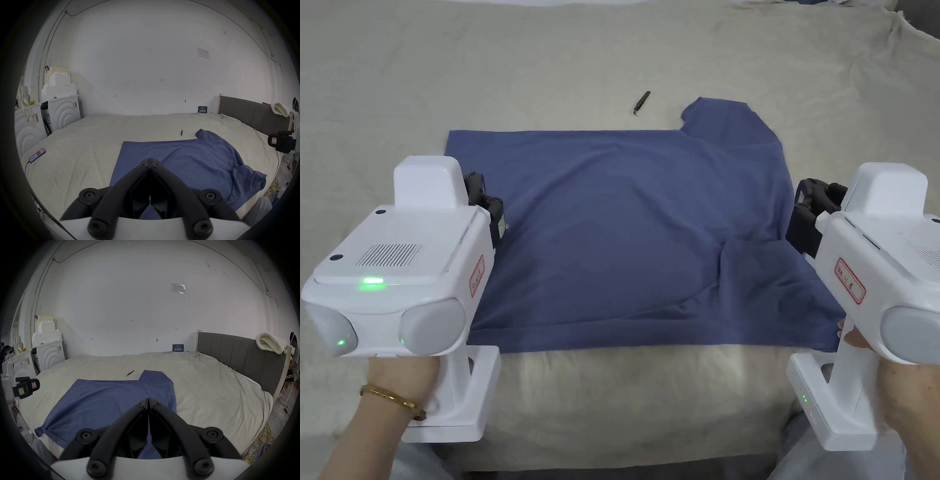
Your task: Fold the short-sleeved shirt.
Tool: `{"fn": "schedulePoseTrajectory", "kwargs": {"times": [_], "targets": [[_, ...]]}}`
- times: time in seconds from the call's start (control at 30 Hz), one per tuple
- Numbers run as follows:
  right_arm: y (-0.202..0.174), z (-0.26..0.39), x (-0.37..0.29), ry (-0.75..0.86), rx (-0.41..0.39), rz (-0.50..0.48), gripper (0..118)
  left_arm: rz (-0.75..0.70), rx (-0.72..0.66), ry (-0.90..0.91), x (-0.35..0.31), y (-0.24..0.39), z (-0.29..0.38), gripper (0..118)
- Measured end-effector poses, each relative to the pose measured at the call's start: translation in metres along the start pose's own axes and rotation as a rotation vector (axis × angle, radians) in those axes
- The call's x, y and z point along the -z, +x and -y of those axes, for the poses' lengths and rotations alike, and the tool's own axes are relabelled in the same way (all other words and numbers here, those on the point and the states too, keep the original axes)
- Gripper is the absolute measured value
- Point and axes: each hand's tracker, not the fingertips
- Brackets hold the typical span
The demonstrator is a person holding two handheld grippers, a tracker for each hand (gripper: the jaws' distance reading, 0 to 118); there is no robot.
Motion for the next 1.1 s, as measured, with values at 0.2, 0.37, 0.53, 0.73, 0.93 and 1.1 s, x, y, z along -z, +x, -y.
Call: {"fn": "schedulePoseTrajectory", "kwargs": {"times": [0.2, 0.37, 0.53, 0.73, 0.93, 1.1], "targets": [[-0.002, -0.001, 0.001, 0.0, 0.0, -0.004, 0, -0.003, -0.01, 0.0, 0.0, -0.001, -0.001, 0], [-0.003, -0.002, 0.002, -0.005, -0.002, -0.011, 0, -0.008, -0.026, -0.002, 0.0, -0.008, -0.005, 0], [-0.003, -0.002, 0.002, -0.004, 0.006, -0.015, 0, 0.026, -0.107, -0.162, 0.013, -0.031, -0.018, 22], [-0.005, -0.003, 0.003, -0.005, 0.009, -0.024, 0, 0.004, -0.139, -0.343, 0.029, -0.059, -0.024, 110], [-0.006, -0.003, 0.005, -0.01, 0.011, -0.023, 0, -0.004, -0.21, -0.519, 0.043, -0.086, -0.019, 110], [-0.008, -0.001, 0.007, -0.018, 0.012, -0.023, 0, -0.039, -0.216, -0.666, 0.049, -0.108, 0.002, 110]]}}
